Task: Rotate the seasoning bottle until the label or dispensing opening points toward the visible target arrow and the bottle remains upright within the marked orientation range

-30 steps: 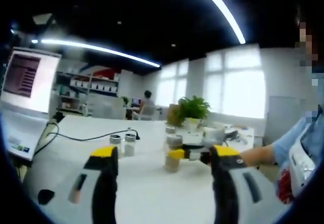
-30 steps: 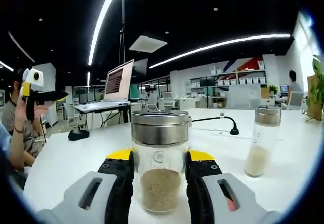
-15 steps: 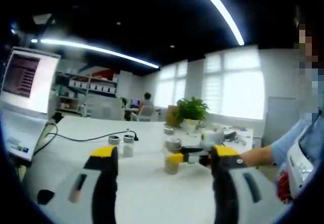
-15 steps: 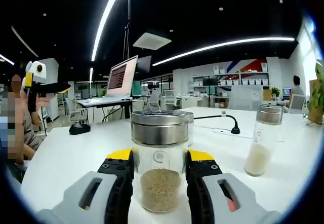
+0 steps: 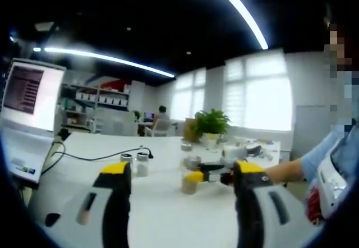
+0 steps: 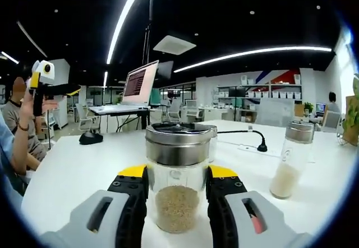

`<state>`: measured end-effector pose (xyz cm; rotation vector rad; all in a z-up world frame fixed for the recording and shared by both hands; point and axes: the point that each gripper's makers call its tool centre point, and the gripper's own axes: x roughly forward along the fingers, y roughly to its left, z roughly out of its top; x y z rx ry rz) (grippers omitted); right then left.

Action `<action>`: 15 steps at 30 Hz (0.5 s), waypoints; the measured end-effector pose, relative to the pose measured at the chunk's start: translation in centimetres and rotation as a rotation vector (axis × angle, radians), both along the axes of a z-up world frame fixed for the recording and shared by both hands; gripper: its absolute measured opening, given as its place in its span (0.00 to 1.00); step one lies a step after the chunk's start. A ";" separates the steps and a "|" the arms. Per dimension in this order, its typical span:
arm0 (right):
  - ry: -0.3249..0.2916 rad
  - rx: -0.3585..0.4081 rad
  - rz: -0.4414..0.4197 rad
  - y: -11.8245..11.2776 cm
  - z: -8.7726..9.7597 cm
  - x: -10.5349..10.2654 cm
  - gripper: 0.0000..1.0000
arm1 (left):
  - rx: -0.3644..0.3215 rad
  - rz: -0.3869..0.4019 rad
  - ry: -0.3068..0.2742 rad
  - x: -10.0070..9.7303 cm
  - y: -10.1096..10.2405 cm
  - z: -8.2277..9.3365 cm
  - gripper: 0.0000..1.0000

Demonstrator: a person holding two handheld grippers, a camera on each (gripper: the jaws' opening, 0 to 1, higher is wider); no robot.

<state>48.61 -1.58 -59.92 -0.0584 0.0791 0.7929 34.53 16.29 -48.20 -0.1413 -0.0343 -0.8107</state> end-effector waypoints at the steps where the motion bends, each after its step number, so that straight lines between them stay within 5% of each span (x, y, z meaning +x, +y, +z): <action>1: -0.008 -0.034 0.010 0.0 0.0 0.0 0.47 | -0.001 0.000 0.000 0.1 0.0 0.0 0.79; 5: -0.001 -0.087 0.144 0.6 -0.6 -0.4 0.56 | -0.014 -0.001 0.014 0.4 0.1 -0.2 0.78; 9: 0.136 0.021 0.307 1.2 -2.1 -0.9 0.75 | -0.009 -0.001 0.016 0.3 0.1 -0.3 0.78; 13: 0.076 -0.018 0.483 0.7 -2.4 -1.3 0.60 | 0.013 -0.014 -0.009 -0.1 -0.3 -0.1 0.81; 15: 0.076 -0.029 0.603 0.8 -2.4 -2.2 0.51 | -0.040 -0.026 -0.029 -0.4 -0.5 1.0 0.86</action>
